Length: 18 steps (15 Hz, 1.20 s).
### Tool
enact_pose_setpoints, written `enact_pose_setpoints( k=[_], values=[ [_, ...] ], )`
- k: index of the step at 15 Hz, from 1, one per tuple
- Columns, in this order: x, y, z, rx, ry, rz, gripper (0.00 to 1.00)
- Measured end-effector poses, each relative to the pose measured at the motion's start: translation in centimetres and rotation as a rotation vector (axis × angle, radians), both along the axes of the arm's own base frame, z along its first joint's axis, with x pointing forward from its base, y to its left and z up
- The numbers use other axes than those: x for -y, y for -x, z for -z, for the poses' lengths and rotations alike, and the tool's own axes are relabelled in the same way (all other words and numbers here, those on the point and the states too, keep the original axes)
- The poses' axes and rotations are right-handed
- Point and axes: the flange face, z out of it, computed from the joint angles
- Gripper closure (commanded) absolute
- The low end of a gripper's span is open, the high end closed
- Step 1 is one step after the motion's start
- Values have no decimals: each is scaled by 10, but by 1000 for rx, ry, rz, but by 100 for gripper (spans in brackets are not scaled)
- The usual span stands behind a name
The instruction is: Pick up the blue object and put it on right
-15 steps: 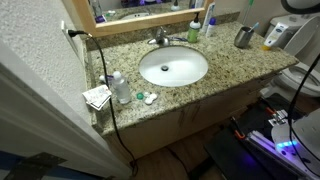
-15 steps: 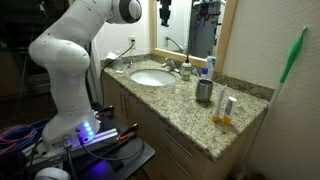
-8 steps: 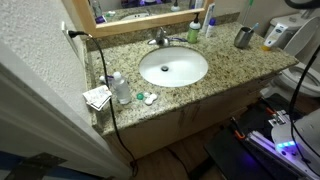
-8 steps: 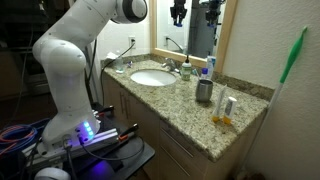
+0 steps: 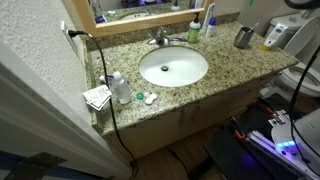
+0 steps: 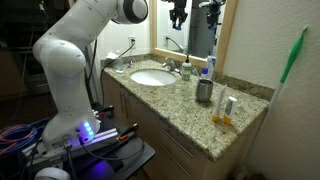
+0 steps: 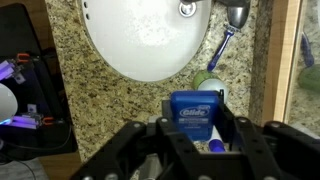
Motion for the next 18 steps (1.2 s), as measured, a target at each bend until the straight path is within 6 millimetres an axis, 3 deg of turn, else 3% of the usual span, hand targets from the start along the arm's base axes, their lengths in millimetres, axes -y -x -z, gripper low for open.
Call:
enact_pose_setpoints(
  k=[7,8,11,18],
  values=[
    [0,0,0,-1,-1,0,56],
    [0,0,0,-1,-1,0,81],
    [2,-1,1,1,16,12,81],
    [89,-17,38,-3,242,241,81]
  ],
)
